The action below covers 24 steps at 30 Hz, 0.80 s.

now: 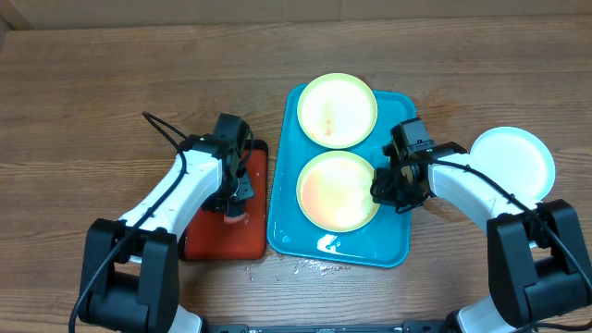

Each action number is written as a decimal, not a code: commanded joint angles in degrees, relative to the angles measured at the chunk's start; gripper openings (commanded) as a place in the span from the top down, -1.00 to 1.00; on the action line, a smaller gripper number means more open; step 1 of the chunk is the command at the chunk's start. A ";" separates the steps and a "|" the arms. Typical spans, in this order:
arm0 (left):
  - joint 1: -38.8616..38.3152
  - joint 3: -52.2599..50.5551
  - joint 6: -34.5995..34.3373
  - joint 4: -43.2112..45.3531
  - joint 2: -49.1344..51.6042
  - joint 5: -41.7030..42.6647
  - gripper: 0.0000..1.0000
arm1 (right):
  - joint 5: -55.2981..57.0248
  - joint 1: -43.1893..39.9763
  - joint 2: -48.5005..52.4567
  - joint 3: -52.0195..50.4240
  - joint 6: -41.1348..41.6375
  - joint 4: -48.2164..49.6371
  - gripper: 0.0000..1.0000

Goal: Clean dirty plates on tray and stack at the side
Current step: 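Return the sponge to the red tray with left gripper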

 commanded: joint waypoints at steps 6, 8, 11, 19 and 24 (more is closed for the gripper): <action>3.39 11.63 3.50 -10.82 -2.95 4.11 0.10 | 4.66 0.22 -5.70 11.02 -1.97 -11.67 0.92; 4.39 14.88 4.09 -13.46 -4.52 4.22 0.08 | 7.02 0.87 -6.99 14.60 -1.99 -14.49 0.92; 6.32 20.50 4.50 -17.92 -7.56 5.40 -0.03 | 10.36 3.37 -8.04 19.67 -3.30 -17.20 0.92; 12.04 35.08 4.72 -25.59 -16.11 10.40 -0.64 | 21.44 19.96 -8.00 24.57 -3.65 -12.55 0.92; 12.72 39.34 7.06 -28.00 -21.09 10.21 -1.00 | 32.65 33.14 -7.69 24.11 -3.37 -3.89 0.92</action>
